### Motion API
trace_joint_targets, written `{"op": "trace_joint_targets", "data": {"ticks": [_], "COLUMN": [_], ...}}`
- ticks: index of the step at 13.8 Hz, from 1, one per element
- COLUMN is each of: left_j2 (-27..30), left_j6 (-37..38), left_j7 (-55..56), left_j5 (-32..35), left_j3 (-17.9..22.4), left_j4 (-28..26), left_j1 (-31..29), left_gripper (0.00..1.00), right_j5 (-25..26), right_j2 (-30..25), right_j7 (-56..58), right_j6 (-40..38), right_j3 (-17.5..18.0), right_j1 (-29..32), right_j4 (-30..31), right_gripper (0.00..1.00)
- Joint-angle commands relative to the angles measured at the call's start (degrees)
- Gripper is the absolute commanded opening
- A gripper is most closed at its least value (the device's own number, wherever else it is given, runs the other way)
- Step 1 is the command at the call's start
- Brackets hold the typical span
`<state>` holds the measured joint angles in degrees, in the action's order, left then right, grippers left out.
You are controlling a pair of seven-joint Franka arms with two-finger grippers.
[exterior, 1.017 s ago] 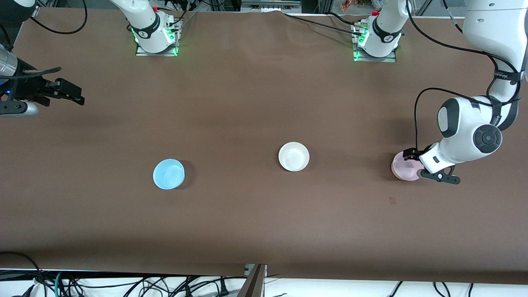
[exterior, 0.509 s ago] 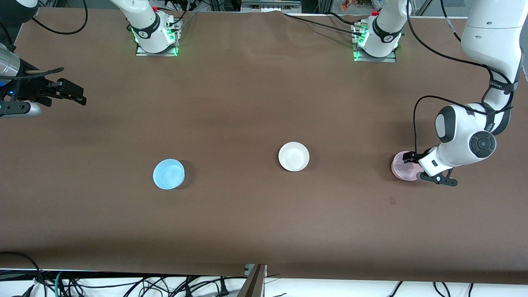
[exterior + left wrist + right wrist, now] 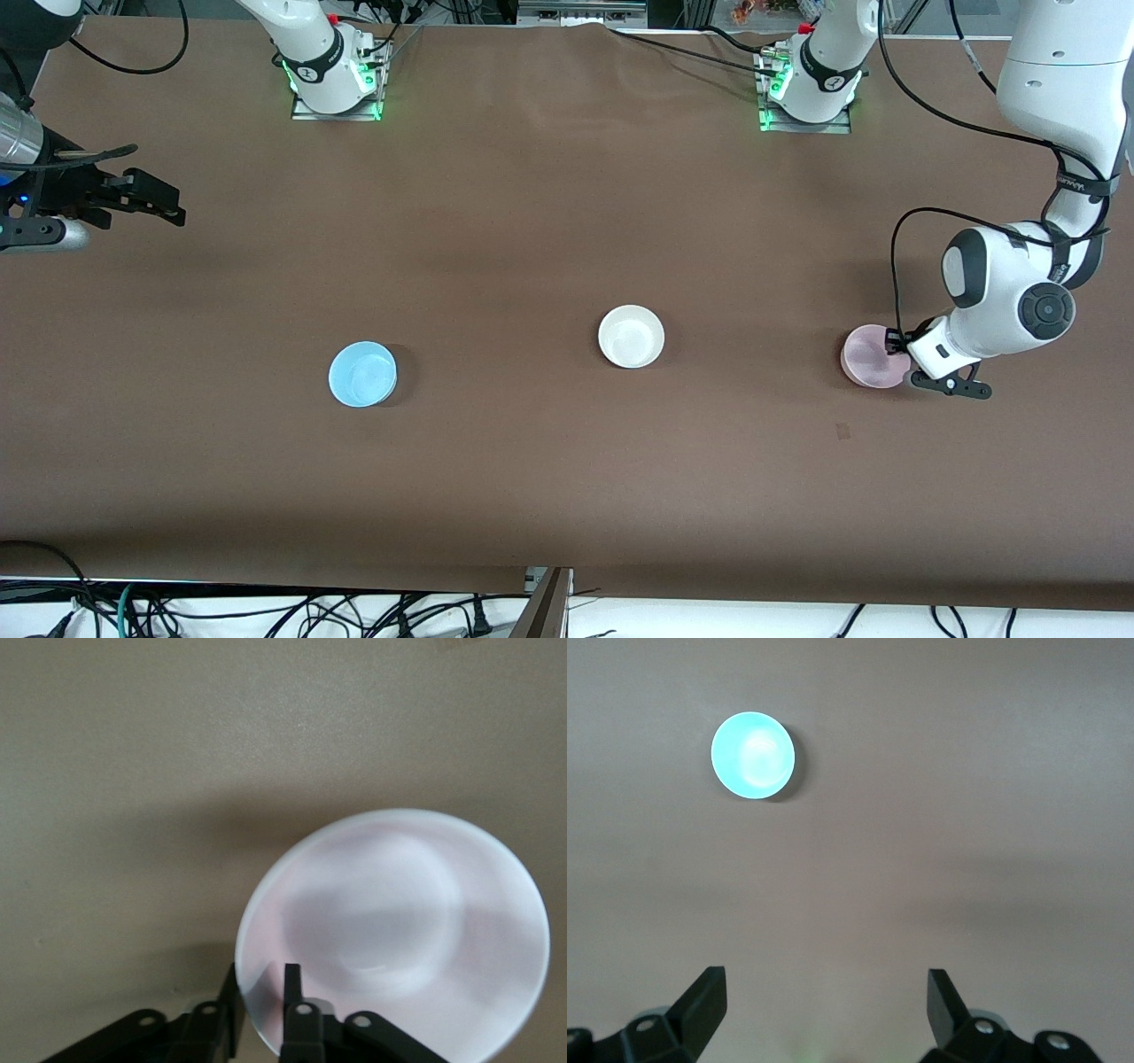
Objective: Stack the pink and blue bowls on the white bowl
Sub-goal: 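Lift the pink bowl with the left gripper toward the white bowl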
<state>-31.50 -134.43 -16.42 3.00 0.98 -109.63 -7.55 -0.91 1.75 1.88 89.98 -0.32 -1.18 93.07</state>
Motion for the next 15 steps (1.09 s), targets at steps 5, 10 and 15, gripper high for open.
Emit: {"op": "trace_joint_targets", "data": {"ticks": [5,10,15], "left_j2": [2.0,3.2,3.1], "left_j6": [2.9,19.3,29.4], "left_j7": [-1.2,-0.2,11.0], "left_j5": [0.1,-0.8,-1.5], "left_j3": [-0.4,-4.3,-14.8], "left_j4": [1.3,11.5,18.6], "left_j1": [0.6,1.8,2.0], "left_gripper": [0.0,0.0,0.0], "right_j5": [-0.1,-0.1,-0.1], "right_j2": [0.3,0.2,0.3], "right_j7": [0.1,0.0,0.0], "right_j6": [-0.8,-0.6,-0.6], "right_j3": [0.1,0.0,0.0], "right_j1": [-0.1,0.0,0.0], "right_j4": [-1.1,-1.1,-1.1], "right_gripper": [1.0,1.0,1.0]}}
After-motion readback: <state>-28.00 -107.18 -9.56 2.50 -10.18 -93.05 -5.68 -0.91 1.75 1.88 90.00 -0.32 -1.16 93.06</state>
